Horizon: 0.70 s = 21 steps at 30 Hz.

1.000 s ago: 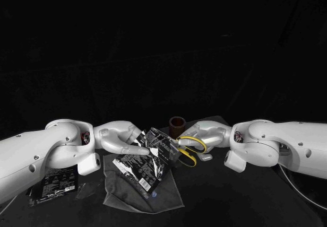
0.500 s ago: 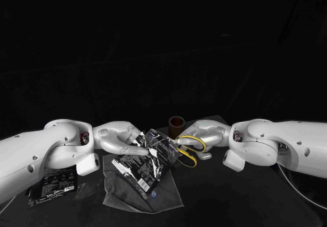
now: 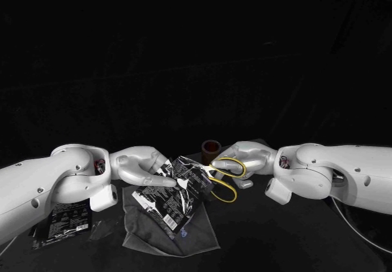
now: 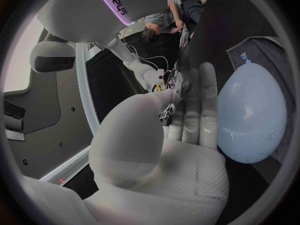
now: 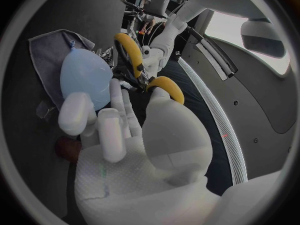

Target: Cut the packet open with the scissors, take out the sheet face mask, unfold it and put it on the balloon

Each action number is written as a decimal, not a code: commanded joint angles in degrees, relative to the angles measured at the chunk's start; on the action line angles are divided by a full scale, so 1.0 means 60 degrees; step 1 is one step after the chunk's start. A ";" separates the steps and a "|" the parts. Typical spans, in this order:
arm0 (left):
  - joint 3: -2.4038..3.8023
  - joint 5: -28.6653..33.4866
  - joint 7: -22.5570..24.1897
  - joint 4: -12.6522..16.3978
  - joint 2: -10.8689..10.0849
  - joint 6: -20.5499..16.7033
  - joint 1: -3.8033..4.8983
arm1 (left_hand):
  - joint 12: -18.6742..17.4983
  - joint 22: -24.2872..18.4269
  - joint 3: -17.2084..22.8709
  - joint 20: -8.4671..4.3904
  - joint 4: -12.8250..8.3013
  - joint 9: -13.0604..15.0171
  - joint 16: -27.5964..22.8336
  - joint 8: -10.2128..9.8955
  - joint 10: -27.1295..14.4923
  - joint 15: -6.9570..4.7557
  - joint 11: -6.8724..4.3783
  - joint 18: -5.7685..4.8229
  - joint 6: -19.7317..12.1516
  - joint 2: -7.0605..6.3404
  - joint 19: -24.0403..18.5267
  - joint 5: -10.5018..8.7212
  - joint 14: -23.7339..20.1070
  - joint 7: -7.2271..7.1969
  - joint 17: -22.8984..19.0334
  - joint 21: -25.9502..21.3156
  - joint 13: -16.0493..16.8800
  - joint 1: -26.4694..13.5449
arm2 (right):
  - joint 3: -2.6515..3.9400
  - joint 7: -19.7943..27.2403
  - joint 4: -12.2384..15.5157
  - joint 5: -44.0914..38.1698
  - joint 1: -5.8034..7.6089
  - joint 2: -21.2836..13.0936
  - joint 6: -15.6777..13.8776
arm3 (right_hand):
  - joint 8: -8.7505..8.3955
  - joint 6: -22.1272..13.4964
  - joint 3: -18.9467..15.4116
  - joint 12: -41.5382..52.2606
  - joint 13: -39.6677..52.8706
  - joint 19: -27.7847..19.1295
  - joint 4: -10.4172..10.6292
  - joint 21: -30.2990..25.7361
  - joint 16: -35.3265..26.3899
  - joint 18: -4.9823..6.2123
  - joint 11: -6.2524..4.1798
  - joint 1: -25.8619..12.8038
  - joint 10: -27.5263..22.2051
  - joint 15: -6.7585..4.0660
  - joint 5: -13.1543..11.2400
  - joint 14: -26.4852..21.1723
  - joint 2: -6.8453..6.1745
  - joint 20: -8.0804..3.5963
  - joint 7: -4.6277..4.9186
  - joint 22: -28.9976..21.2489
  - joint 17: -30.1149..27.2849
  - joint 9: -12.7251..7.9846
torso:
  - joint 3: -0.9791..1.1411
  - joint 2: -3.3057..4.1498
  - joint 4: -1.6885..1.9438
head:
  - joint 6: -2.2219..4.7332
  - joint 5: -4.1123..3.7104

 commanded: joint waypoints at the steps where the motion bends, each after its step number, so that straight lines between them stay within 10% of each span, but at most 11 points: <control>1: 0.0006 0.0082 -0.0028 -0.0014 0.0017 0.0169 0.0002 | 0.0029 0.0010 0.0187 -0.0033 -0.0149 0.1142 0.0031 0.0038 0.0032 -0.0041 0.0003 0.0129 0.0044 0.0043 -0.0009 0.0058 0.0004 0.0019 0.0013 0.0061 0.0009 0.0063 | 0.0010 0.0886 0.0013 0.0938 0.0007 0.0008 -0.0436 | 0.0101 0.0219 -0.0202 0.0145 0.0092 0.0136 0.0016 0.0172 0.0084 0.0015 -0.0091 0.0056 0.0285 -0.0119 -0.0042 0.0180 0.0077 -0.0047 -0.0087 0.1215 0.0092 -0.0009 | 0.0002 -0.0009 -0.0010 | 0.0031 -0.0022; 21: -0.0004 0.0138 -0.0156 -0.0136 0.0025 0.0241 0.0001 | 0.0026 0.0013 0.0192 -0.0032 -0.0146 0.1150 0.0032 0.0033 0.0030 -0.0038 0.0011 0.0129 0.0043 0.0047 -0.0012 0.0058 0.0003 0.0036 0.0023 0.0066 0.0014 0.0062 | 0.0007 0.2114 0.0059 0.2607 0.0006 -0.0017 -0.1955 | 0.0644 0.0468 -0.1050 0.0672 0.0815 0.0364 0.0068 0.0600 0.0122 -0.0080 -0.0337 -0.1476 0.0667 -0.0347 -0.0038 0.0246 0.0564 -0.0290 -0.0337 0.1380 0.0190 0.0081 | 0.0003 -0.0008 -0.0003 | 0.0191 -0.0106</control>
